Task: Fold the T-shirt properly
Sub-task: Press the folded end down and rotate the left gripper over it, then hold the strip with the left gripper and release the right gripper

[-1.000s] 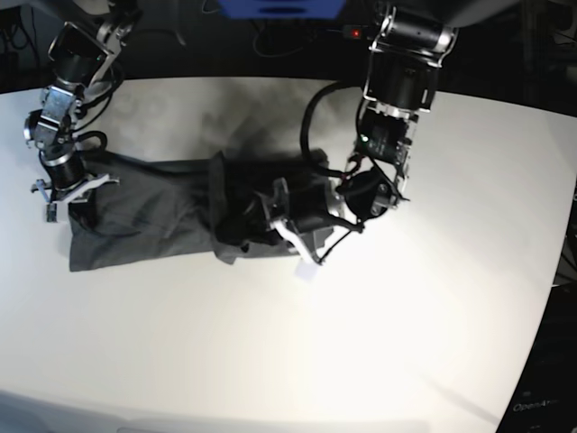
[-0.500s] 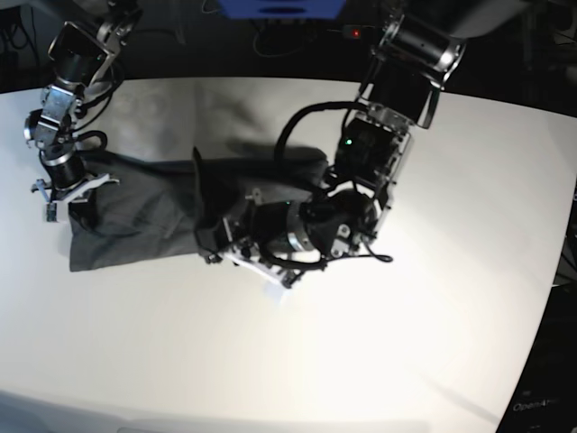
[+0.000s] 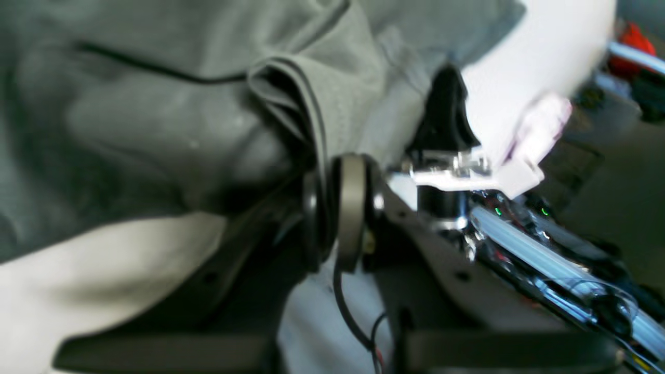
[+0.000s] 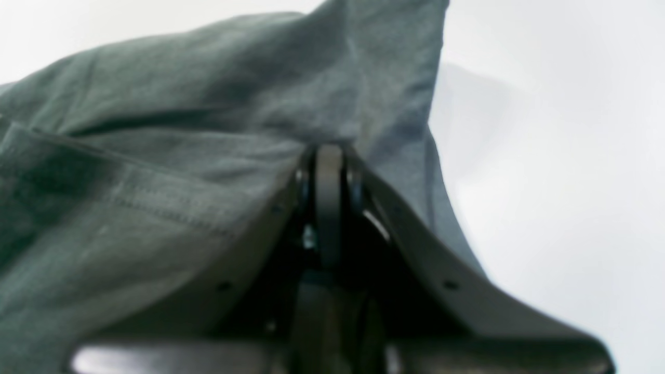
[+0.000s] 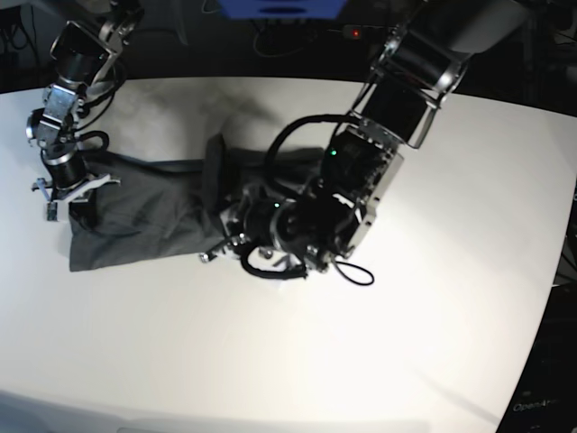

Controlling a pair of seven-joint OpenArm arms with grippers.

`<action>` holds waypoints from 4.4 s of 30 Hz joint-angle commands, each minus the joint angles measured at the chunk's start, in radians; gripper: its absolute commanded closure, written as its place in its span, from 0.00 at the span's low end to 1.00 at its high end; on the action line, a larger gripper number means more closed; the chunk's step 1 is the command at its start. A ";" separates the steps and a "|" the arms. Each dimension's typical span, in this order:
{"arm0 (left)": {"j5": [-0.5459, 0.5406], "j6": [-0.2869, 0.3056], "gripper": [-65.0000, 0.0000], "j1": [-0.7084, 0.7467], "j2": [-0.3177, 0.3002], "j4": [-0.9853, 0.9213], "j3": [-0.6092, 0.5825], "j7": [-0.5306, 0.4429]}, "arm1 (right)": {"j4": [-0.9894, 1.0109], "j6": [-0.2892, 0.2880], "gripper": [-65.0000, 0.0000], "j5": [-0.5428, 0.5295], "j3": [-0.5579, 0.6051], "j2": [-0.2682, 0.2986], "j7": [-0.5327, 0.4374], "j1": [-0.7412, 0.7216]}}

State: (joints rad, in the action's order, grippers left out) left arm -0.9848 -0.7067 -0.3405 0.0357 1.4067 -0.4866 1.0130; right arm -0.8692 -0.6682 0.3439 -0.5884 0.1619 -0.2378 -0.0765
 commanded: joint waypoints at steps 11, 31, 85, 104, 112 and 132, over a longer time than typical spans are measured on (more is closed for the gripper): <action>0.007 0.009 0.95 -0.027 0.049 0.033 0.002 -0.101 | 0.035 -0.030 0.99 0.179 0.046 -0.034 0.292 0.050; -0.190 0.009 0.94 -0.032 0.043 0.029 0.009 -0.092 | 0.035 -0.030 0.99 0.179 0.046 -0.032 0.292 0.050; -0.392 0.255 0.87 0.048 -0.179 -0.096 0.113 -0.101 | 0.035 -0.030 0.99 0.179 0.048 -0.040 0.231 0.043; -0.055 0.258 0.87 0.037 -0.138 -0.208 0.114 -0.147 | -0.051 -0.030 0.99 0.177 0.038 -0.020 0.240 0.050; -0.026 0.373 0.87 0.024 -0.144 -0.251 0.113 -0.199 | -0.120 -0.030 0.99 0.175 0.037 -0.012 0.274 0.070; 0.132 0.454 0.87 0.034 -0.121 -0.281 0.114 -0.208 | -0.463 -0.030 0.99 0.172 -0.133 -0.028 0.272 0.100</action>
State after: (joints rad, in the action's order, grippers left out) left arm -0.8879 -0.2317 -0.2981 -0.0757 1.1210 -0.3714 0.8059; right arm -1.3159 -0.7097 0.5274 -0.7147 0.1120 0.0536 0.0307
